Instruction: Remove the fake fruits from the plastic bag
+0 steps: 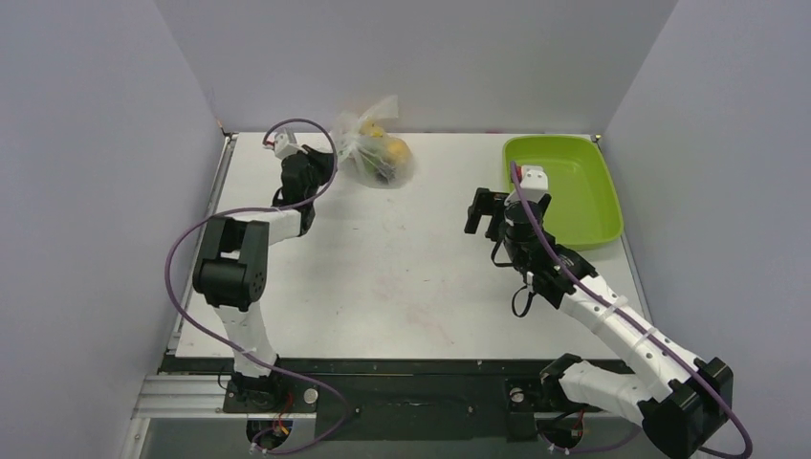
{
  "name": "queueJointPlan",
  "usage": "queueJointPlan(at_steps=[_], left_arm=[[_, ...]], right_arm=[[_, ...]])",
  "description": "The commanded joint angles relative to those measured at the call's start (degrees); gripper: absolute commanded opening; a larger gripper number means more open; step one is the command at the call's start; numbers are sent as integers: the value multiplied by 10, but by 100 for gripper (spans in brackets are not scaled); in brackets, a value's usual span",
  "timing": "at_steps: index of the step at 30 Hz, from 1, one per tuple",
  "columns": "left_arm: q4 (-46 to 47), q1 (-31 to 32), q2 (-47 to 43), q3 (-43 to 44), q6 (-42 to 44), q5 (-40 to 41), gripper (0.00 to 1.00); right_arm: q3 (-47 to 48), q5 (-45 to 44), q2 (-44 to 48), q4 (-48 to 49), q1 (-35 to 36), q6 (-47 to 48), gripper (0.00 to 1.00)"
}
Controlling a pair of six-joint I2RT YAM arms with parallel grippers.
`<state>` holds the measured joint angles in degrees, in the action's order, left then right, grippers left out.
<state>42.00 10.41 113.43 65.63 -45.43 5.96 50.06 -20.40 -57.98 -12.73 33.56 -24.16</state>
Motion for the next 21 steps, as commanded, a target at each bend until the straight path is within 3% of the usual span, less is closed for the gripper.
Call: queueJointPlan(at_steps=[1,7,12,21], left_arm=[[-72,6,-126,-64,-35,-52,0],[-136,13,-255,-196,-69,-131,0],[-212,56,-367,-289,-71,-181,0],[-313,222,-567,-431,-91,-130,0]], right_arm=[[23,26,-35,-3,13,-4,99],[30,26,-71,-25,55,-13,97],[10,24,-88,-22,144,-16,97],[-46,99,-92,52,256,-10,97]])
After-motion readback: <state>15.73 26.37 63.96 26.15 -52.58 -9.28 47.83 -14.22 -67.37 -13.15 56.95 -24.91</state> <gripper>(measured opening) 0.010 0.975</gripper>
